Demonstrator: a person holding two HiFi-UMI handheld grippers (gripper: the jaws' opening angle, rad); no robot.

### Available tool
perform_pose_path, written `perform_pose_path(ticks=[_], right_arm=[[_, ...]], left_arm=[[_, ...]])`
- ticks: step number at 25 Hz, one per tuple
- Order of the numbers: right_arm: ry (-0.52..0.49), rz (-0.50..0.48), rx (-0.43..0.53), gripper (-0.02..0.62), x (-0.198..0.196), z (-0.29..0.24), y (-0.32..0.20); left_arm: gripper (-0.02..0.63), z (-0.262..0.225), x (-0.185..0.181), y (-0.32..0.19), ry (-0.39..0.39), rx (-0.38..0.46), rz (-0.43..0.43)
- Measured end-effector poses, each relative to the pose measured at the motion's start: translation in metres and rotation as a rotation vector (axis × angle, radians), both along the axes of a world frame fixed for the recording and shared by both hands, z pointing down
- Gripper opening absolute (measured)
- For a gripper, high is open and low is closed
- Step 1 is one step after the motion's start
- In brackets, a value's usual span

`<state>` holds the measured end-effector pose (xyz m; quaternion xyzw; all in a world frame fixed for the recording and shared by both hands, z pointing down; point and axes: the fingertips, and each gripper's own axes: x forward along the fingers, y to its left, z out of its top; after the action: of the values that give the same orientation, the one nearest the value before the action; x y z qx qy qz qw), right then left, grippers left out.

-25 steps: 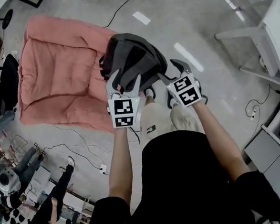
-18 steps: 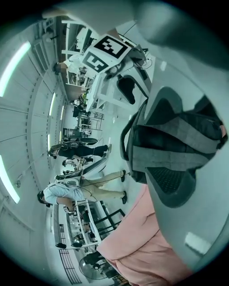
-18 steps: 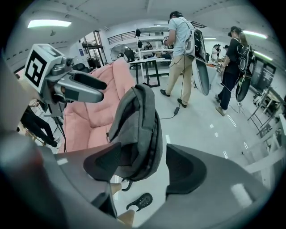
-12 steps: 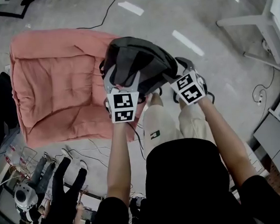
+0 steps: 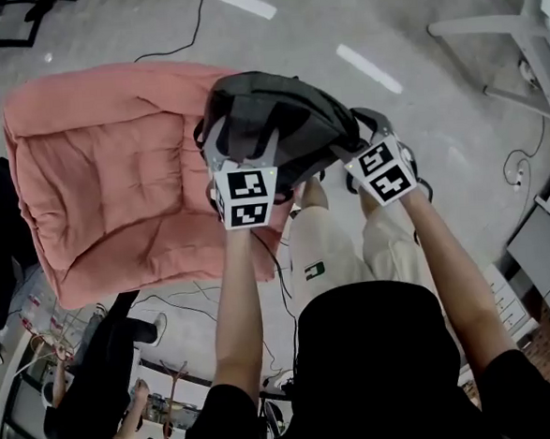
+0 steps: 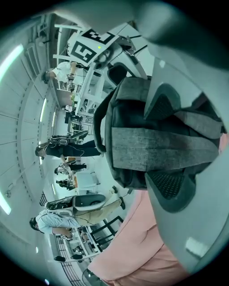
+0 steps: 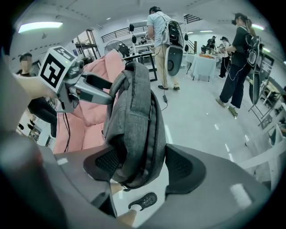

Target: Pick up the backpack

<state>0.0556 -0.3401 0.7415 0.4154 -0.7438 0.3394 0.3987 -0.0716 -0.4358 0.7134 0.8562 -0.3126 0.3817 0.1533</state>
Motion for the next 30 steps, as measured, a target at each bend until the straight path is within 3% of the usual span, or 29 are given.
perform_pose_path(ticks=[5, 10, 13, 30], right_arm=[[-0.006, 0.019, 0.009, 0.305, 0.003, 0.006, -0.001], [-0.011, 0.031, 0.01, 0.304, 0.011, 0.008, -0.006], [-0.016, 0.036, 0.012, 0.298, 0.011, 0.006, -0.007], [-0.046, 0.041, -0.006, 0.207, 0.001, -0.004, 0.001]], left_arm=[[0.359, 0.014, 0.003, -0.002, -0.018, 0.009, 0.005], [0.296, 0.017, 0.005, -0.011, -0.02, 0.016, -0.045], [0.295, 0.018, 0.005, -0.012, -0.026, 0.008, -0.059], [0.276, 0.013, -0.004, -0.005, -0.024, 0.024, -0.066]])
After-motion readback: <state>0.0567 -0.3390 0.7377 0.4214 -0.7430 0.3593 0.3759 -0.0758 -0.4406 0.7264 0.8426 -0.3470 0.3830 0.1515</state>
